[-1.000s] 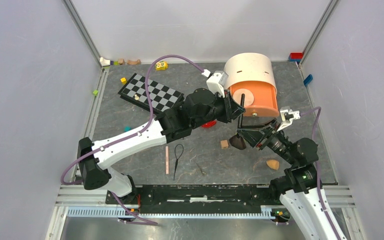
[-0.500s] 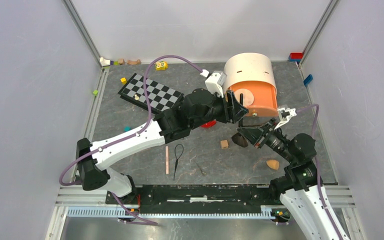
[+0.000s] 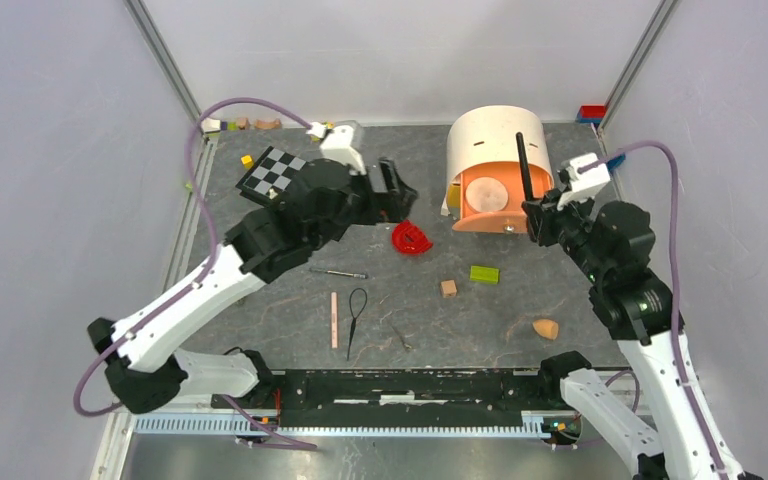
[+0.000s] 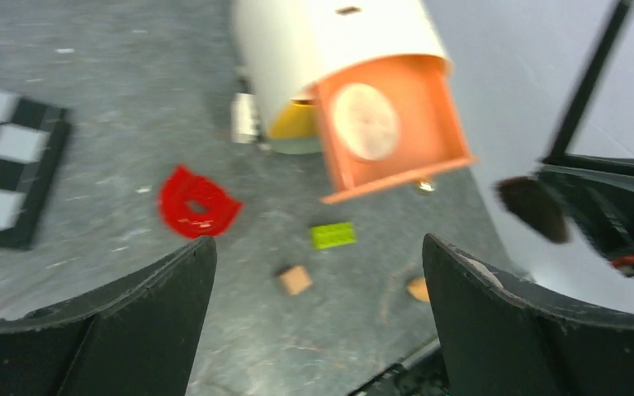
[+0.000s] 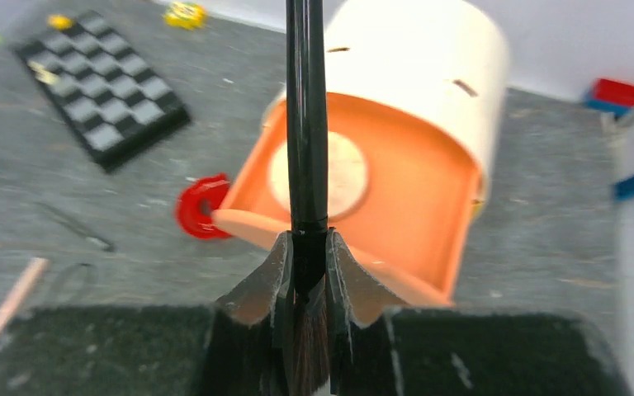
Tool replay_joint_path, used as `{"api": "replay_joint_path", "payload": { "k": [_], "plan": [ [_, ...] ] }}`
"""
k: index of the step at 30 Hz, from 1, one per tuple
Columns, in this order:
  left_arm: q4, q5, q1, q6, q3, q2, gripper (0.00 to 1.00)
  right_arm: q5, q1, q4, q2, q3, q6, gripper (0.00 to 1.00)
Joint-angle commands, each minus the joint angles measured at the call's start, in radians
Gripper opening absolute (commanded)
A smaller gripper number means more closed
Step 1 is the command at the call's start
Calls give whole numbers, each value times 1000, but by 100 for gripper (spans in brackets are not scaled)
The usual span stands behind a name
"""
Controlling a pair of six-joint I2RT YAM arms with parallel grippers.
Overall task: Organize the makeup
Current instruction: Pick up the makeup brush from the center of the board, then place the makeup brush in the drawer.
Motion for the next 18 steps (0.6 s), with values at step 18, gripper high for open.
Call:
{"api": "replay_joint_path", "payload": {
  "k": [18],
  "plan": [
    [-221, -137, 274, 248, -162, -147, 100, 129, 1, -303, 413, 365, -849, 0]
  ]
}}
